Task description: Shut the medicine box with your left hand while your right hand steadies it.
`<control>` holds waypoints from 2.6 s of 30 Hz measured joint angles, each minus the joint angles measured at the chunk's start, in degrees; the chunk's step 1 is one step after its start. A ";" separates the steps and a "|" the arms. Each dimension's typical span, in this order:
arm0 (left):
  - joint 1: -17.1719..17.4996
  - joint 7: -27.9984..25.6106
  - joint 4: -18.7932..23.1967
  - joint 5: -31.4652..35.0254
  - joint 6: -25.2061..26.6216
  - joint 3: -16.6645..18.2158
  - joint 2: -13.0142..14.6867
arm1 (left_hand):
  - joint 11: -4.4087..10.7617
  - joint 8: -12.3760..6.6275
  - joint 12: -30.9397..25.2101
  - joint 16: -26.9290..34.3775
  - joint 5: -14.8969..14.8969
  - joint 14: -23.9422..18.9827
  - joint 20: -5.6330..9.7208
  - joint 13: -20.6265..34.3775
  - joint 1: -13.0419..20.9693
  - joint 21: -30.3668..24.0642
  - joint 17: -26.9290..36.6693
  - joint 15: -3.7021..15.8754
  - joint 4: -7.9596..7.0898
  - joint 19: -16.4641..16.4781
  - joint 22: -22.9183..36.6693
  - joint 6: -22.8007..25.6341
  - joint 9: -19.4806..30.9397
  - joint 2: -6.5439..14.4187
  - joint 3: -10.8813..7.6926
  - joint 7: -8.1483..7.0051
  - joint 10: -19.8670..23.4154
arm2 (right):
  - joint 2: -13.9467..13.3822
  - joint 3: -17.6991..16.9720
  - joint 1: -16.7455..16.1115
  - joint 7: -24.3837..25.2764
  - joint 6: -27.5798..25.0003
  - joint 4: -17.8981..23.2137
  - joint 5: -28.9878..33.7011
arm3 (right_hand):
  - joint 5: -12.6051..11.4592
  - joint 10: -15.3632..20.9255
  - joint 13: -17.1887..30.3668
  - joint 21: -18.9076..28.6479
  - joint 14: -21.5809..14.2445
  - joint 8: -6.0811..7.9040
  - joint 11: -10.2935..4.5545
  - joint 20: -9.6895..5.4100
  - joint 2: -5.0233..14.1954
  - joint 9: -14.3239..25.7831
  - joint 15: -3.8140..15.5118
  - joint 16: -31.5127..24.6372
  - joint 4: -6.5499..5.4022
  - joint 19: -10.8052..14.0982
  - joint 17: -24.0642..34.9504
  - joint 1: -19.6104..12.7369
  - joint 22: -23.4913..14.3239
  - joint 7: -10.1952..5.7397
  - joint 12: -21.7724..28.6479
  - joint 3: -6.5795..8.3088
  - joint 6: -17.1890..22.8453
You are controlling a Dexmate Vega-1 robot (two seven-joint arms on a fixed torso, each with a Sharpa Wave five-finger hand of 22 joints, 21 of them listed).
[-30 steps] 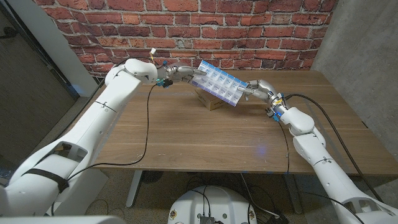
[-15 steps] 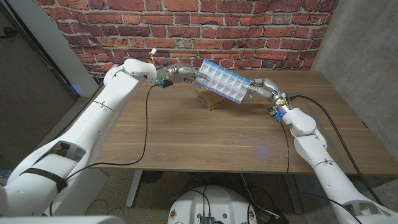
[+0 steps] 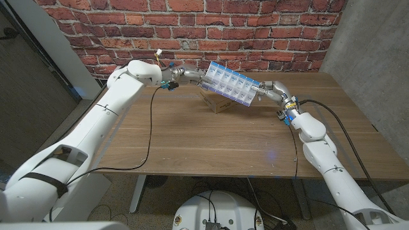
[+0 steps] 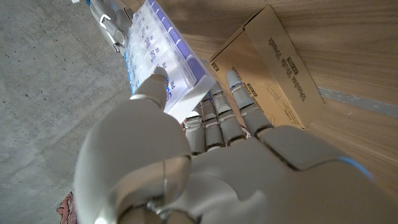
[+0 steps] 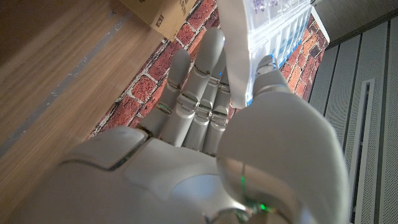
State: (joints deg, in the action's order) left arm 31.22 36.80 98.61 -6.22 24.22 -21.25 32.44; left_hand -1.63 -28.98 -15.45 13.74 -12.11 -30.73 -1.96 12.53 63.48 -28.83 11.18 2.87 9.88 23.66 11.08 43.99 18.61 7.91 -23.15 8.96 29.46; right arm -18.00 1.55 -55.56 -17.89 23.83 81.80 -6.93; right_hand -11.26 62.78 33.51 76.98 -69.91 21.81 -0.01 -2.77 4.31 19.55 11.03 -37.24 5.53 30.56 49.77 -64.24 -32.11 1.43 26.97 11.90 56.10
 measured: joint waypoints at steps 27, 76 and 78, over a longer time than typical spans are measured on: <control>1.63 -6.85 0.58 6.28 -15.38 -2.45 2.18 | 2.18 -5.97 0.22 0.45 -2.93 -3.52 2.49 3.32 -0.92 -4.27 1.70 0.31 -5.49 0.15 1.96 -1.59 3.99 0.90 1.37 -4.62 0.87 | 1.77 -1.20 0.38 -2.10 0.45 -1.41 -4.92 | -0.25 0.00 0.05 1.24 -0.43 -0.32 0.00 0.00 -0.24 0.25 0.43 0.48 0.18 0.42 0.47 -0.24 2.10 -0.01 -0.32 -0.09 1.05; 6.64 -13.50 -11.80 -12.75 -40.43 -2.00 -6.90 | -3.81 -14.27 -6.52 -0.19 -13.02 -5.35 1.48 12.99 -4.05 -17.23 4.67 -0.82 -10.30 -5.37 7.63 -2.70 26.58 1.24 6.05 -0.59 1.74 | 9.50 -5.45 6.55 -27.71 -11.87 -12.22 -30.62 | -0.25 1.78 0.87 3.23 -2.10 -0.16 0.49 -0.72 -0.78 1.33 0.86 -0.69 0.99 6.67 1.06 -0.78 7.67 1.22 0.29 0.69 2.67; 7.02 -14.19 -12.15 -13.12 -41.14 -1.78 -7.56 | -3.77 -15.14 -6.66 -0.19 -13.02 -5.46 1.68 13.32 -4.05 -17.58 4.90 -0.75 -10.30 -5.59 7.54 -2.61 25.15 1.24 6.04 -0.67 1.71 | 9.76 -5.68 6.55 -27.90 -11.94 -12.39 -30.76 | -0.25 1.80 0.86 3.23 -2.11 -0.16 0.51 -0.72 -0.78 1.31 0.87 -0.68 1.00 6.67 1.06 -0.78 7.68 1.22 0.23 0.69 2.67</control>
State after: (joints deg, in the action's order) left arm 38.23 22.61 86.46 -19.34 -16.92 -23.03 24.88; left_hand -5.40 -44.12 -22.12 13.55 -25.13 -36.19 -0.28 25.85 59.43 -46.41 16.08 2.12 -0.42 18.06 18.63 41.38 43.77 9.15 -17.11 8.29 31.17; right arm -8.24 -4.13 -49.01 -45.79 11.89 69.41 -37.69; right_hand -11.51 64.58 34.37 80.22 -72.02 21.65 0.50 -3.49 3.53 20.87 11.90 -37.93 6.52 37.22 50.83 -65.02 -24.43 2.65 27.20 12.59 58.77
